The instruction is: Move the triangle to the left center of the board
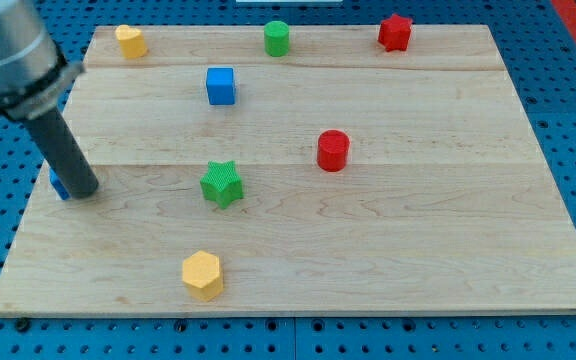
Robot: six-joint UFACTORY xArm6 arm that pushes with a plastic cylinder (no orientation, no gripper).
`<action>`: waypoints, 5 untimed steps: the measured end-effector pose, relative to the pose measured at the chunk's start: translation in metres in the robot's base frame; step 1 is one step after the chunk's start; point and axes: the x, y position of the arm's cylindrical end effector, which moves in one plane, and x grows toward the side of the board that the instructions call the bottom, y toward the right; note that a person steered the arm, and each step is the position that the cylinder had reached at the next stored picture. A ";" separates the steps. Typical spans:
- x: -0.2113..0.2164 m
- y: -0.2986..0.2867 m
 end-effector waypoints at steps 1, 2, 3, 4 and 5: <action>0.006 -0.003; 0.028 -0.029; 0.000 -0.042; -0.018 -0.039; -0.035 -0.009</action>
